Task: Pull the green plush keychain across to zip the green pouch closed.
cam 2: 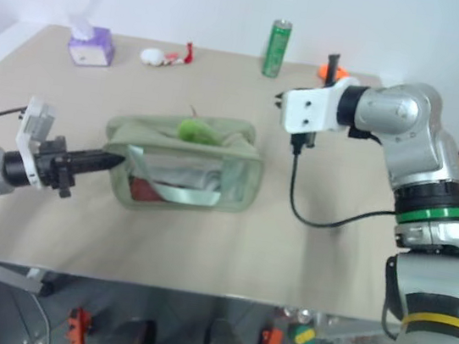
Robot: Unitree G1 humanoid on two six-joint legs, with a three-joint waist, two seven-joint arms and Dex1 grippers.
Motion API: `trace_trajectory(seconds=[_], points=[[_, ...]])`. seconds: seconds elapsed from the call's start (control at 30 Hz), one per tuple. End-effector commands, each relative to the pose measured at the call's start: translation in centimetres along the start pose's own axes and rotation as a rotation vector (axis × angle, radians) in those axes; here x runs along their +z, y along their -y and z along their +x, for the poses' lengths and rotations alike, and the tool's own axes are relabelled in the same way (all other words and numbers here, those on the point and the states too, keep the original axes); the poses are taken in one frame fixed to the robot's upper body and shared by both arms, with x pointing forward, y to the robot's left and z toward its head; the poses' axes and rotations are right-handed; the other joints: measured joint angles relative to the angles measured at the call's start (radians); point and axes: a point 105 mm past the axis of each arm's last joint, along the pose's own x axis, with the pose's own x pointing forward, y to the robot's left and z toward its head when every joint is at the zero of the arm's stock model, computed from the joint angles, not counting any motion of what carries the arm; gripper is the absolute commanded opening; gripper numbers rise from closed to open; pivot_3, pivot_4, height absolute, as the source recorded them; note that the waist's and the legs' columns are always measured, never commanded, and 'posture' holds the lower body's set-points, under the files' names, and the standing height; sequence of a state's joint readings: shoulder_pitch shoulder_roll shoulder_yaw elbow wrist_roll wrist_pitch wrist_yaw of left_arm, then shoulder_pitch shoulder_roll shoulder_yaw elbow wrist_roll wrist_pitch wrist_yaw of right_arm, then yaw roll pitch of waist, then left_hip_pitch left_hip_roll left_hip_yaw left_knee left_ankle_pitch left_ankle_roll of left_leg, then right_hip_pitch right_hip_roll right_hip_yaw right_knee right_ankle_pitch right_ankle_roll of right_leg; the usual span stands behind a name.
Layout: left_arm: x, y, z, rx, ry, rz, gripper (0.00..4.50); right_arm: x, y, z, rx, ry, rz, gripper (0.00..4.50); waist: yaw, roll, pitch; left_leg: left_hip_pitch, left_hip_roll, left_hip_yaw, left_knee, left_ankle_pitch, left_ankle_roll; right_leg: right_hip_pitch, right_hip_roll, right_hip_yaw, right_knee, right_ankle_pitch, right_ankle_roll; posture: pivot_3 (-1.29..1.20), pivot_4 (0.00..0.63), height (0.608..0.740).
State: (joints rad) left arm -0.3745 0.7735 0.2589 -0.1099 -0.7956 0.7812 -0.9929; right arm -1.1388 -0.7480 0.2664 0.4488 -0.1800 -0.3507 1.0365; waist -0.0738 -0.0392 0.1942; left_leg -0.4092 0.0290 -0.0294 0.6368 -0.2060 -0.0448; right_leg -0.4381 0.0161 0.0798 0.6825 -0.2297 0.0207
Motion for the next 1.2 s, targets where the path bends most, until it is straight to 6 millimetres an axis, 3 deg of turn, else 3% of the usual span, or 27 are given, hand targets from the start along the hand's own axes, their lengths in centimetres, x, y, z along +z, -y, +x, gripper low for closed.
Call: trace_trajectory(seconds=[0.03, 0.17, 0.37, 0.6, 1.17, 1.2], points=[[1.2, 0.5, 0.2, -0.026, 0.032, 0.055, 0.0, 3.0, 2.9, -1.0, -0.104, 0.13, 0.096, 1.86, 0.001, 0.0, 0.0, 0.0, 0.0, 0.0, 0.0, 0.0, 0.0, 0.0, 0.0, 0.0, 0.0, 0.0, 0.0, 0.0, 0.15, 0.74], [1.2, 0.6, 0.2, -0.026, 0.033, 0.055, 0.0, 5.4, 2.1, -1.5, 0.006, 0.244, 0.187, 3.24, 0.002, 0.0, 0.0, 0.0, 0.0, -0.001, 0.0, 0.0, 0.0, 0.0, 0.0, 0.0, 0.0, 0.0, 0.0, 0.0, 0.15, 0.74], [1.2, 0.6, 0.3, -0.026, 0.036, 0.055, 0.0, 8.0, 2.0, -2.1, 0.104, 0.367, 0.277, 3.24, 0.002, 0.0, 0.0, 0.0, 0.0, -0.001, 0.0, 0.0, 0.0, 0.001, 0.0, -0.001, 0.0, 0.0, 0.001, 0.0, 0.15, 0.74], [1.1, 0.7, 0.5, -0.03, 0.037, 0.053, 0.0, 10.0, 0.5, -0.7, 0.198, 0.427, 0.262, 3.24, 0.002, 0.0, 0.0, 0.0, 0.0, -0.001, 0.0, 0.0, 0.0, 0.001, 0.0, -0.002, 0.0, 0.0, 0.0, 0.0, 0.15, 0.74], [1.1, 1.0, 0.5, -0.025, 0.04, 0.054, 0.0, 10.5, -1.0, 2.8, 0.239, 0.463, 0.206, 3.24, 0.002, 0.0, 0.0, 0.0, 0.0, -0.001, 0.001, 0.0, 0.0, 0.001, 0.0, -0.002, 0.0, 0.0, 0.0, 0.0, 0.15, 0.74], [1.1, 1.0, 0.5, -0.024, 0.041, 0.053, 0.0, 10.4, -1.2, 3.0, 0.242, 0.46, 0.205, 3.0, 0.002, 0.0, 0.0, 0.0, 0.0, -0.001, 0.001, 0.0, 0.0, 0.001, 0.0, -0.002, 0.0, 0.0, 0.0, 0.0, 0.15, 0.74]])
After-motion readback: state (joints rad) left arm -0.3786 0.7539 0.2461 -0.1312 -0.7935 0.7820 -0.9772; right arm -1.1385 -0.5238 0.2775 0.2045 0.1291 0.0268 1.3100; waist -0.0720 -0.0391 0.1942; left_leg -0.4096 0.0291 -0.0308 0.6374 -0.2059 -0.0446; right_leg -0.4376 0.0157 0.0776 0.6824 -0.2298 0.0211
